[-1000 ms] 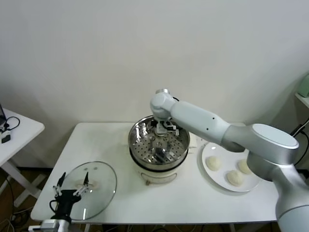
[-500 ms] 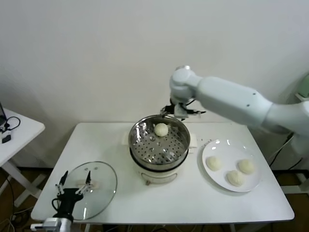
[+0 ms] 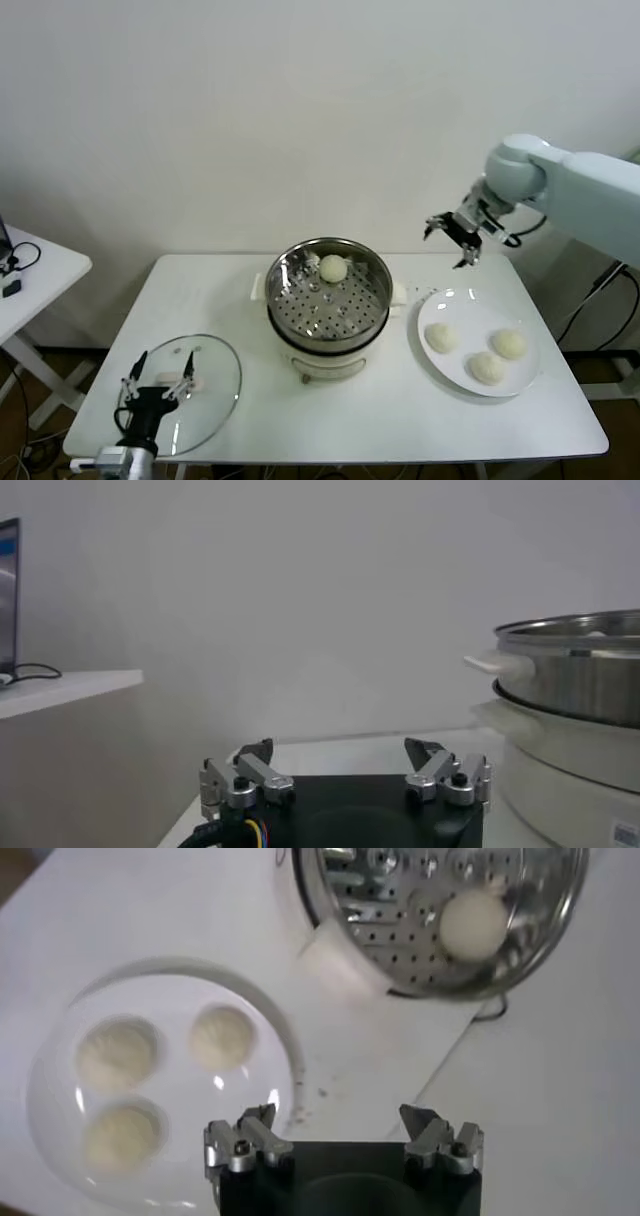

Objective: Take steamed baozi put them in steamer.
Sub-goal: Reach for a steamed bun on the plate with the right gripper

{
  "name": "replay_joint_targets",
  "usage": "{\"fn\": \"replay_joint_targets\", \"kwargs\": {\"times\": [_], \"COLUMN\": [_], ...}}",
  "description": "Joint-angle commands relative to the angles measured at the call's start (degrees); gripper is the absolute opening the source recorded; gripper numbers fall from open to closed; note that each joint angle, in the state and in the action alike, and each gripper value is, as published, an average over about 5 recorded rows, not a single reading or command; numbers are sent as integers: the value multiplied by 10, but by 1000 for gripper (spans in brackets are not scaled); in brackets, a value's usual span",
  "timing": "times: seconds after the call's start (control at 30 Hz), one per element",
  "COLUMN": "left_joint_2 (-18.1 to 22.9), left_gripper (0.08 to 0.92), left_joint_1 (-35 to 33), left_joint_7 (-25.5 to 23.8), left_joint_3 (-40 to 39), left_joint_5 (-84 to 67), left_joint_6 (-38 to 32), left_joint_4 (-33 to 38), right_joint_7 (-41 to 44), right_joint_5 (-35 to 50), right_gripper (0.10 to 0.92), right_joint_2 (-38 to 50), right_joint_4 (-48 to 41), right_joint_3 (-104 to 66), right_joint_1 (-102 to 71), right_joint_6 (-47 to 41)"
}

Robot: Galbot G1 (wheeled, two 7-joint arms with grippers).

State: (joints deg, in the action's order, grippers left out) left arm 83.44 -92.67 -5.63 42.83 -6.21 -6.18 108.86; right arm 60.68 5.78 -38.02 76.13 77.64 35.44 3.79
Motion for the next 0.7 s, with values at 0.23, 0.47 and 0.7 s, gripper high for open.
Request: {"fn": "replay_joint_targets", "kwargs": {"times": [0.23, 0.47, 0.7], "left_joint_2": [1, 1, -1], "left_gripper": [823, 823, 823], "left_joint_1": [-8, -11, -14], "left_joint_7": [4, 6, 8], "left_joint_3": [1, 5, 11], "left_joint_5": [1, 0, -2], "left_joint_6": [-2, -3, -3], "left_joint_4": [-7, -11, -12], "right_joint_7": [20, 20, 10], "right_joint_5": [16, 17, 17], "right_gripper": [823, 823, 823], "right_joint_2": [32, -37, -100], "right_joint_4": [-82, -134, -182], "right_joint_3": [-120, -134, -155], "right_joint_1": [-228, -258, -282], "right_joint_6": [-123, -125, -125]}}
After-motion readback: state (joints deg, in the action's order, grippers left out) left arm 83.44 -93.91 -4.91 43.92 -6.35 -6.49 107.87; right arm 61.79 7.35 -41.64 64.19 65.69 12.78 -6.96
